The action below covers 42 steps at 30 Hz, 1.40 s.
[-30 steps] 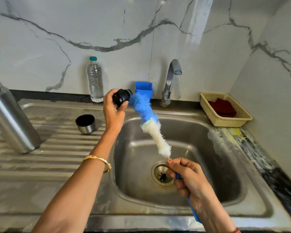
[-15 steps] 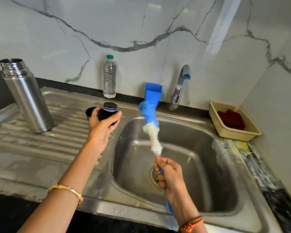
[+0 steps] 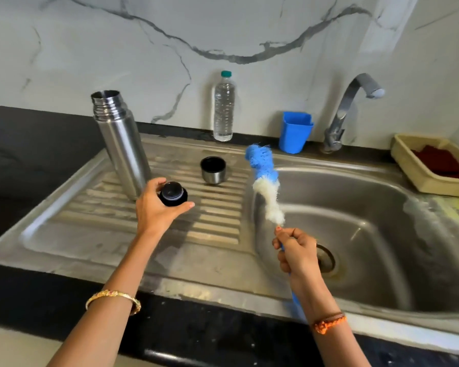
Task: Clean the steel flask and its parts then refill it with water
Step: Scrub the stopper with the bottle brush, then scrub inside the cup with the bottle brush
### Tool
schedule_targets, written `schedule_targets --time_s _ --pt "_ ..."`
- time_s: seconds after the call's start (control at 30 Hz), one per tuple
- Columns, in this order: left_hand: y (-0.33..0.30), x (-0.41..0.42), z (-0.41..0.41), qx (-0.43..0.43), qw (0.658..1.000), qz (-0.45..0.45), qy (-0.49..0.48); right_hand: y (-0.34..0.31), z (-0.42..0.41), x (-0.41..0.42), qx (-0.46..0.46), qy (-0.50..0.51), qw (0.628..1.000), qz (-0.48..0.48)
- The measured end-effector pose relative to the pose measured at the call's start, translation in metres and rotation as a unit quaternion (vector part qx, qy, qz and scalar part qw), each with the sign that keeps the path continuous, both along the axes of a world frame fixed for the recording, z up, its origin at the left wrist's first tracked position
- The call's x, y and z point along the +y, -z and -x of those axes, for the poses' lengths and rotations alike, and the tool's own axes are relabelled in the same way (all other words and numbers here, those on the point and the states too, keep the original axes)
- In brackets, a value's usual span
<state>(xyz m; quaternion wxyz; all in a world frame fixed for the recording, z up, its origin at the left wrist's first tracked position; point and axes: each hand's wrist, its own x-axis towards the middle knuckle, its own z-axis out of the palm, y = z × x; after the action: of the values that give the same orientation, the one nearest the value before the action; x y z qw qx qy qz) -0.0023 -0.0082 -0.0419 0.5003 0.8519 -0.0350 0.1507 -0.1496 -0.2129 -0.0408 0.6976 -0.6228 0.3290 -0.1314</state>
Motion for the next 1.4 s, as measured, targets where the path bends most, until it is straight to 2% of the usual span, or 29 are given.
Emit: schedule_targets --time_s 0.13,0.27,0.53,0.6,0.73,0.83,0.93,1.07,1.13,1.27,1.4 --pt "0.005 0.026 -0.023 0.016 0.999 -0.020 0.034 0.003 -0.020 0.028 0.010 0.024 0.999 0.034" --pt "0.013 0.026 -0.039 0.020 0.995 -0.056 0.083 0.001 -0.026 0.048 -0.005 0.041 0.999 0.030" --pt "0.023 0.020 -0.048 0.031 0.994 -0.079 0.075 -0.003 -0.028 0.057 0.021 0.082 0.995 0.061" --pt "0.021 0.019 -0.043 -0.001 0.993 -0.091 0.074 -0.002 -0.027 0.056 0.033 0.092 0.992 0.083" --pt "0.010 0.014 -0.036 -0.149 0.975 -0.154 0.049 0.001 -0.023 0.050 0.037 0.116 0.985 0.126" --pt "-0.006 -0.006 -0.042 -0.196 0.965 -0.145 0.093 -0.003 -0.021 0.044 0.035 0.124 0.981 0.144" --pt "-0.021 -0.037 -0.055 -0.113 0.975 -0.129 0.144 -0.007 -0.022 0.033 0.033 0.125 0.982 0.136" --pt "-0.011 -0.071 -0.081 0.079 0.985 -0.112 0.106 -0.010 -0.022 0.015 0.022 0.117 0.986 0.120" --pt "-0.002 -0.082 -0.091 0.128 0.980 -0.114 0.100 -0.010 -0.021 0.006 0.013 0.116 0.987 0.113" --pt "0.010 -0.091 -0.101 0.133 0.982 -0.112 0.078 -0.009 -0.019 -0.005 0.012 0.100 0.988 0.117" --pt "0.014 -0.093 -0.099 0.094 0.990 -0.088 0.057 -0.007 -0.015 -0.008 0.010 0.073 0.989 0.131"
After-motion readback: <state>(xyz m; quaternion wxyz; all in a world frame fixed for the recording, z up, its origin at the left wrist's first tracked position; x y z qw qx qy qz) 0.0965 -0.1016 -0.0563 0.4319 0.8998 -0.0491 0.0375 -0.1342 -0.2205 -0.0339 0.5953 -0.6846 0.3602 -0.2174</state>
